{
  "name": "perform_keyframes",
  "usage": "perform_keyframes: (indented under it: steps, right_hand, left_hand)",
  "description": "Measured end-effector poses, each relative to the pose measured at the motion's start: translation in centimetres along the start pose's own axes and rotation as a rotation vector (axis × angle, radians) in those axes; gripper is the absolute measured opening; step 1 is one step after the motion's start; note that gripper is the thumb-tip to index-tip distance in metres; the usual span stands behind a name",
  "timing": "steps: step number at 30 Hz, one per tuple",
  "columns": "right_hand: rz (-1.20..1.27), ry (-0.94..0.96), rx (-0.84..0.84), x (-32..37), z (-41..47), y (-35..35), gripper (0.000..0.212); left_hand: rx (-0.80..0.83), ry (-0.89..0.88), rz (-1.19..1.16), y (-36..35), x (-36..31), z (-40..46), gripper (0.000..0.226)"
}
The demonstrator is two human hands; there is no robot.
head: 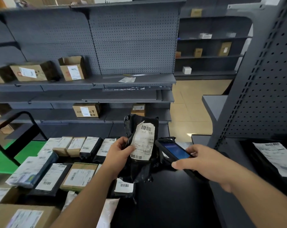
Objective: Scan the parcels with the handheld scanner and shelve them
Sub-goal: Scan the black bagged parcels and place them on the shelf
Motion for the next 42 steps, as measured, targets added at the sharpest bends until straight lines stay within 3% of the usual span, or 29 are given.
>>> perform_keyframes:
  steps: [5,10,16,19,23,33,37,42]
  right_hand:
    - [0.016,-0.004,-0.003,0.3,0.3,-0.9,0.056]
    - [0.028,-0.009,-0.051,0.5,0.3,-1.2,0.067]
    - [0.073,-0.031,-0.204,-0.7,-0.5,-0.2,0.063]
    - [0.09,-0.058,-0.341,-2.1,-1.6,1.2,0.072]
    - [0.111,-0.097,-0.57,-4.3,-4.5,3.8,0.092]
    - [0.195,-0.245,-0.982,-12.3,-15.6,10.8,0.081]
    - [0.229,-0.276,-1.063,-15.8,-20.7,13.6,0.09]
    - [0.274,-0.29,-1.204,-20.6,-28.3,17.7,0.084]
  left_hand:
    - [0.018,-0.01,0.011,0.4,0.0,0.3,0.012]
    - [0.035,-0.02,-0.007,0.7,0.1,1.0,0.015]
    - [0.115,0.029,-0.081,-1.2,1.1,2.4,0.01]
    - [0.179,0.081,-0.113,-3.5,1.4,2.8,0.004]
    - [0.293,0.145,-0.165,-8.1,1.0,2.5,0.014]
    - [0.573,0.183,-0.2,-22.9,-2.8,-2.9,0.021]
    - [0.661,0.18,-0.155,-29.2,-3.6,-7.0,0.022]
    - [0.749,0.154,-0.123,-38.1,-4.1,-13.1,0.013]
Point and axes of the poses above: each hand's wrist, its own z-axis towards the middle knuckle, its own y-axis out of the back of the hand, x = y × z, the point moved 8 cm from there along z, towards the middle knuckle, and after that the axes turned 10 degrees about y, right-handed, at the moved point
